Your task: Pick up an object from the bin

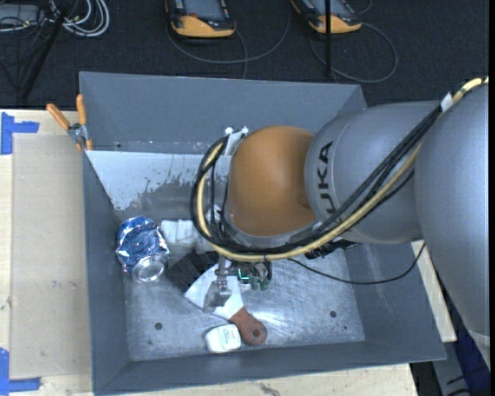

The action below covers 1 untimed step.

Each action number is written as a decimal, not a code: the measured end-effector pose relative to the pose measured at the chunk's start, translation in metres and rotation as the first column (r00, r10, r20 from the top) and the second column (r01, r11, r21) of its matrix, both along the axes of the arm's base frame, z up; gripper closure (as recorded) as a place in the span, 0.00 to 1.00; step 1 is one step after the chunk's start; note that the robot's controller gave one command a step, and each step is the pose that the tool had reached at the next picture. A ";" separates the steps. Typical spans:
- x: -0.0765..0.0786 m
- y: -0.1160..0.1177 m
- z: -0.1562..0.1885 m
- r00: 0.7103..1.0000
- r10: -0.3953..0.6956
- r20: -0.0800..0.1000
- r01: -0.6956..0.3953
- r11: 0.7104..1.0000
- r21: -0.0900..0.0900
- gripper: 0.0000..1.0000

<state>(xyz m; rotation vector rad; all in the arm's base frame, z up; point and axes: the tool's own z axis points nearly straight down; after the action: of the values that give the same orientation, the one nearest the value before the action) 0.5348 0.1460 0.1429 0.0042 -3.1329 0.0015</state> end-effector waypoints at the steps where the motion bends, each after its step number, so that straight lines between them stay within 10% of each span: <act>1: 0.002 -0.001 0.004 1.000 -0.004 0.007 0.004 1.000 0.001 0.00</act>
Offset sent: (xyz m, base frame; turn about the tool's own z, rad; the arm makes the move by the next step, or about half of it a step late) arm 0.0165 -0.0154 -0.0729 0.1042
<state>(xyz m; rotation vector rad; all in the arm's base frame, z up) 0.5366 0.1454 0.1474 -0.0014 -3.1395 -0.0001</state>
